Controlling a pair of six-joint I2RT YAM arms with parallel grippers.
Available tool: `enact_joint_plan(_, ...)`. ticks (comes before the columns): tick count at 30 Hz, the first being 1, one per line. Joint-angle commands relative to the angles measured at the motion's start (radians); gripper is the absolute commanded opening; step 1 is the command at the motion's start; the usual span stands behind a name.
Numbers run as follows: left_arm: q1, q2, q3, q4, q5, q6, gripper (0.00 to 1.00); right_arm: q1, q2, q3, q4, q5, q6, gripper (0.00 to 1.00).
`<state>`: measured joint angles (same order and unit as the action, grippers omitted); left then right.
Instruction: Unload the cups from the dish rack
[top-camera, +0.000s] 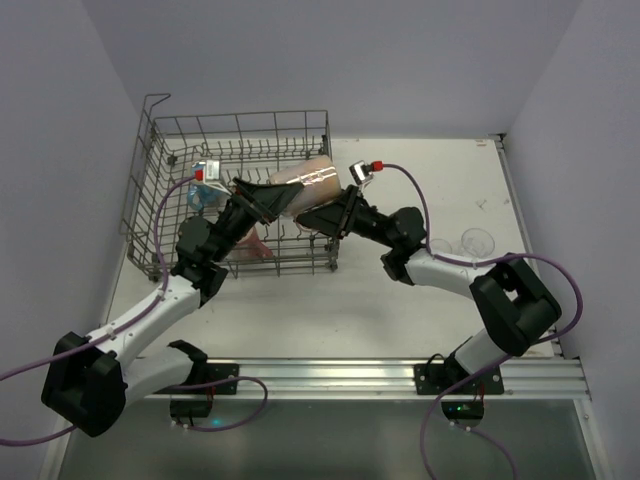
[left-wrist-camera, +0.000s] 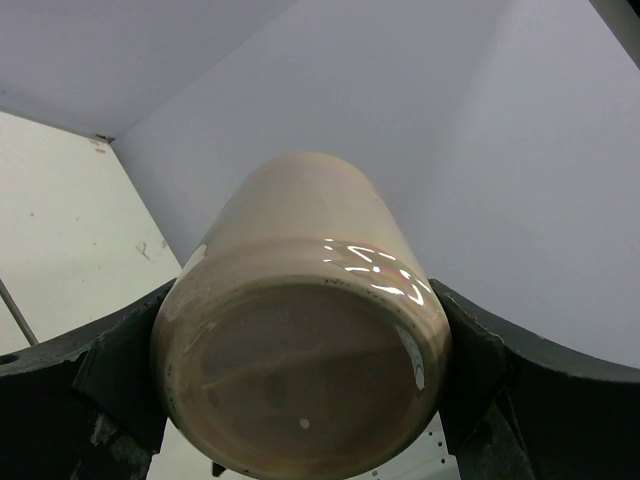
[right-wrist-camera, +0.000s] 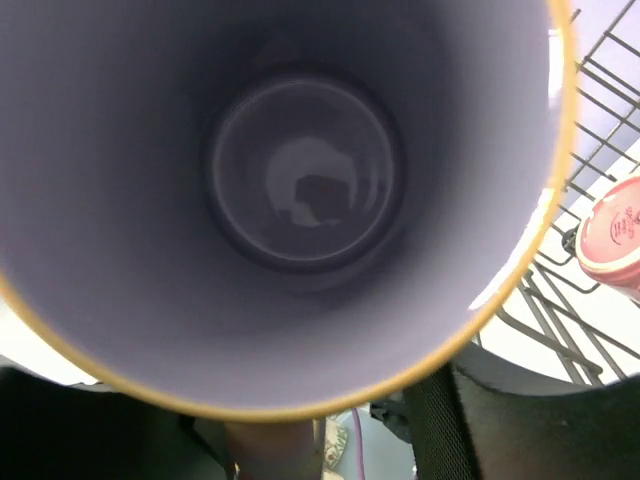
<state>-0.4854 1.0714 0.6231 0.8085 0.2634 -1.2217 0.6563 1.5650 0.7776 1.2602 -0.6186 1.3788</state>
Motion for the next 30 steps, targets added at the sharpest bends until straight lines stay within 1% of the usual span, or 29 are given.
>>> enact_joint_plan(1, -0.005, -0.011, 0.012, 0.199, -0.007, -0.047, 0.0, 0.006, 0.006, 0.049, 0.065, 0.008, -0.029, 0.52)
enact_joint_plan(3, -0.005, -0.011, 0.009, 0.199, -0.009, -0.05, 0.0, 0.006, 0.007, 0.051, 0.065, 0.008, -0.026, 0.48)
enact_joint_plan(10, -0.005, -0.007, -0.008, 0.202, -0.012, -0.059, 0.0, 0.006, -0.006, 0.052, 0.042, 0.013, -0.041, 0.45)
enact_joint_plan(12, -0.005, -0.008, -0.011, 0.199, -0.012, -0.059, 0.0, 0.006, -0.008, 0.054, 0.03, 0.013, -0.047, 0.4)
enact_joint_plan(14, -0.005, -0.008, -0.013, 0.199, -0.015, -0.058, 0.0, 0.006, -0.006, 0.064, 0.019, 0.007, -0.047, 0.3)
enact_joint_plan(15, -0.005, -0.008, -0.011, 0.199, -0.015, -0.058, 0.0, 0.006, -0.005, 0.069, -0.004, -0.001, -0.05, 0.16)
enact_joint_plan(16, -0.005, -0.005, -0.011, 0.198, -0.015, -0.059, 0.0, 0.006, -0.008, 0.077, -0.016, -0.001, -0.053, 0.04)
enact_joint_plan(17, -0.005, -0.004, -0.008, 0.199, -0.013, -0.058, 0.0, 0.008, -0.01, 0.078, -0.025, -0.003, -0.067, 0.0)
enact_joint_plan(21, -0.005, 0.002, 0.0, 0.193, -0.003, -0.058, 0.0, 0.009, -0.037, 0.078, -0.094, 0.0, -0.109, 0.0)
enact_joint_plan(22, -0.007, 0.012, 0.009, 0.155, 0.005, -0.056, 0.0, 0.009, -0.045, 0.078, -0.105, 0.002, -0.118, 0.0)
enact_joint_plan(25, -0.005, 0.041, 0.032, 0.15, 0.063, -0.053, 0.0, 0.011, -0.069, 0.078, -0.153, 0.008, -0.149, 0.0)
enact_joint_plan(28, -0.005, 0.05, 0.035, 0.152, 0.085, -0.044, 0.42, 0.011, -0.088, 0.066, -0.173, 0.008, -0.168, 0.0)
enact_joint_plan(29, -0.005, 0.045, 0.029, 0.164, 0.092, -0.036, 0.79, 0.011, -0.092, 0.058, -0.176, 0.013, -0.176, 0.0)
enact_joint_plan(30, -0.005, 0.041, 0.026, 0.167, 0.096, -0.026, 0.94, 0.011, -0.1, 0.054, -0.176, 0.013, -0.181, 0.0)
